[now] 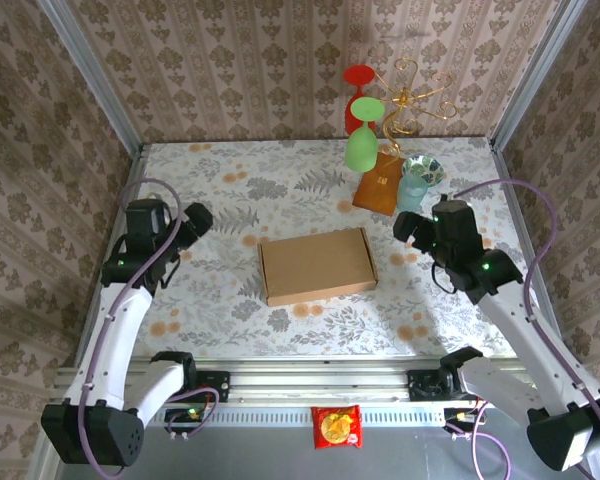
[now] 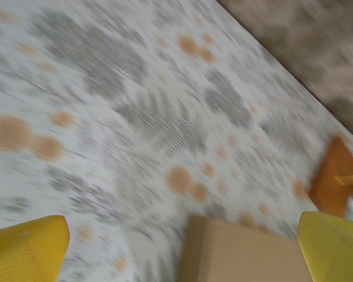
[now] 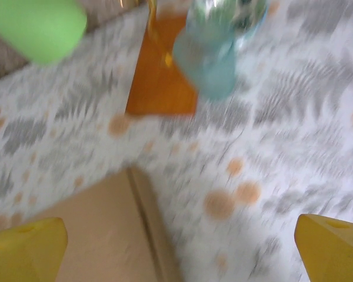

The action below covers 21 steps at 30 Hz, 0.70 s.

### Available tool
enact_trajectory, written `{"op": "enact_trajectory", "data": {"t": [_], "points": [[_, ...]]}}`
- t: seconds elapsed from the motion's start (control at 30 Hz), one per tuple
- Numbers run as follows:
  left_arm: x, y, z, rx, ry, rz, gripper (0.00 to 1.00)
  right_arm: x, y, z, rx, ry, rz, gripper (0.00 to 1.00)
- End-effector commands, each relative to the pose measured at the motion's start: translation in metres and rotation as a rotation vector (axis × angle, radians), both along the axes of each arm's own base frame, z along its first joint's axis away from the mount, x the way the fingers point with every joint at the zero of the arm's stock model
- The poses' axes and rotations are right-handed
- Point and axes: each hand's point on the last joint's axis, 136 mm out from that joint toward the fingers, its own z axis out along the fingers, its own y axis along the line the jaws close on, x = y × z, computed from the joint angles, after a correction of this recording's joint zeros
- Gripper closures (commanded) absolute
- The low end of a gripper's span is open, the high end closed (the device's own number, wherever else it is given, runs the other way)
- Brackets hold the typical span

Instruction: Fold the paper box

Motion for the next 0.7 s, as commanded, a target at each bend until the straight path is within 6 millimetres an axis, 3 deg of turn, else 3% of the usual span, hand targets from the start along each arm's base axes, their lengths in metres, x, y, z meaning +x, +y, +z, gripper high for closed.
{"op": "enact_trajectory", "data": {"t": [0.0,0.03,0.1,0.17,0.23,0.3,0.37,0.5,0.57,0.67], "points": [[-0.025,0.078,-0.006,0.362,0.074,0.315,0.0,0.025,-0.035,0.005,-0.372,-0.208,-0.055,0.0],[-0.014,0.076,-0.007,0.444,0.023,0.233,0.0,0.029,-0.035,-0.006,-0.44,-0.245,-0.035,0.0],[0.016,0.045,-0.008,0.58,-0.156,-0.06,0.0,0.034,-0.031,-0.034,-0.563,-0.262,0.042,0.0],[0.019,0.049,-0.019,0.657,-0.156,-0.08,0.0,0.036,-0.031,-0.066,-0.561,-0.215,0.086,0.0],[0.025,0.055,-0.05,0.705,-0.1,-0.132,0.0,0.039,-0.029,-0.099,-0.506,-0.137,0.138,0.0],[0.031,0.053,-0.082,0.698,-0.057,-0.198,0.0,0.042,-0.028,-0.118,-0.502,-0.115,0.155,0.0],[0.039,0.045,-0.105,0.705,-0.075,-0.259,0.0,0.053,-0.024,-0.12,-0.501,-0.121,0.21,0.0],[0.056,0.045,-0.133,0.595,-0.077,-0.246,0.0,0.079,-0.017,-0.109,-0.41,-0.241,0.249,0.0],[0.07,0.042,-0.134,0.602,-0.099,-0.274,0.0,0.093,-0.02,-0.108,-0.388,-0.277,0.26,0.0],[0.09,0.04,-0.124,0.606,-0.213,-0.276,0.0,0.097,-0.03,-0.131,-0.325,-0.265,0.252,0.0]]}}
